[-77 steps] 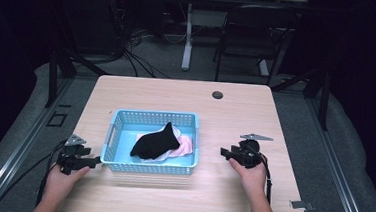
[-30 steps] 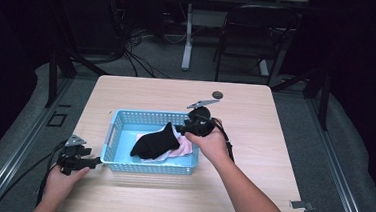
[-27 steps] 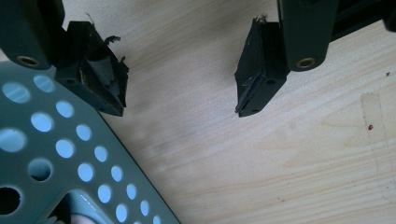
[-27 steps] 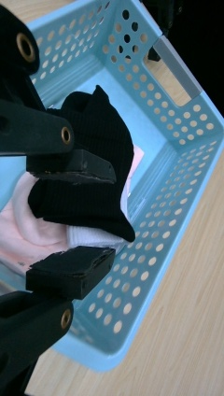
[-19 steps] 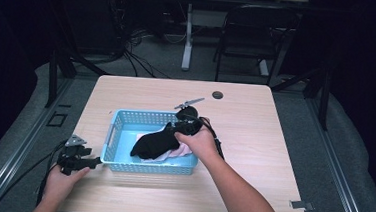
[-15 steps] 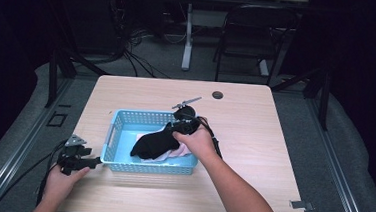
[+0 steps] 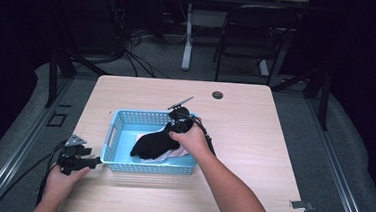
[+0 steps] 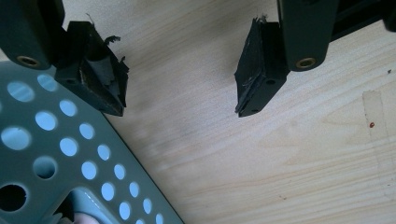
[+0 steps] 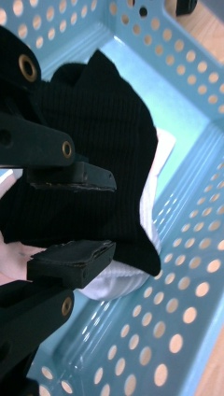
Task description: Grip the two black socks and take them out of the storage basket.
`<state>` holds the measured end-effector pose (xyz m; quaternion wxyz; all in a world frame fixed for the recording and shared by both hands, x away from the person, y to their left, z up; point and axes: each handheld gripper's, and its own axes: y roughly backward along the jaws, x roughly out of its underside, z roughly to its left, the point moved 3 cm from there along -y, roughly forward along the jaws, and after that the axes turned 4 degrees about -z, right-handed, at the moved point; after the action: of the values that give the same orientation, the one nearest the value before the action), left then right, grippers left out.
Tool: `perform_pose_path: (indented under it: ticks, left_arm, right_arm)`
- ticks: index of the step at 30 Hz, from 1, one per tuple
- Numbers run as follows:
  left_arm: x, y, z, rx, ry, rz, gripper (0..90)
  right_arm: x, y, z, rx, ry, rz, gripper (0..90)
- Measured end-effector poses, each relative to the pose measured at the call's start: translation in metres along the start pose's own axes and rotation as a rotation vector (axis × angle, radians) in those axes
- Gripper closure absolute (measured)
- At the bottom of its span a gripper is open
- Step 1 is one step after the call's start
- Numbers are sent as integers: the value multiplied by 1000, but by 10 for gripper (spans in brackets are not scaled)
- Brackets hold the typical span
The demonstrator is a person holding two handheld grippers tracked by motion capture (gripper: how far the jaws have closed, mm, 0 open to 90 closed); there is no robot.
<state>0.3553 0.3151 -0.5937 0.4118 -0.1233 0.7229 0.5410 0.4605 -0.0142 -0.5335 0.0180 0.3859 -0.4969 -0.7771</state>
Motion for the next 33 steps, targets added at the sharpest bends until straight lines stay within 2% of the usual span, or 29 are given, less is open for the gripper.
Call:
perform_pose_path:
  ticks: [1,3,6,9,15,18,22,23,25,27,31,32,33]
  left_arm:
    - [0,0,0,0,1,1,339]
    - [0,0,0,0,1,0,339]
    - [0,0,0,0,0,0,339]
    - [0,0,0,1,-1,1,339]
    - [0,0,0,0,-3,0,339]
    - [0,0,0,-1,0,1,339]
    - [0,0,0,0,-2,1,339]
    - [0,0,0,-1,-2,1,339]
    - [0,0,0,-1,0,2,339]
    - [0,-1,0,-1,0,2,339]
    - [0,-1,0,-1,-3,3,339]
    - [0,-1,0,-1,-3,3,339]
    - [0,-1,0,-2,-3,3,339]
  right_arm:
    - [0,-1,-1,8,-4,4,643]
    - [1,-2,-4,-14,-13,39,647]
    - [2,-4,-6,-4,-18,77,661]
    - [3,-4,-7,8,-17,93,678]
    - [6,0,-3,-30,-7,129,809]
    - [6,2,0,-46,-1,99,862]
    - [5,4,1,-47,8,86,869]
    - [4,6,4,-36,12,54,871]
    - [4,9,6,-40,27,47,872]
    - [2,14,11,-54,23,24,873]
    - [-6,32,22,-75,69,-10,874]
    - [-6,32,22,-75,69,-10,874]
    - [-11,41,29,-86,76,-39,875]
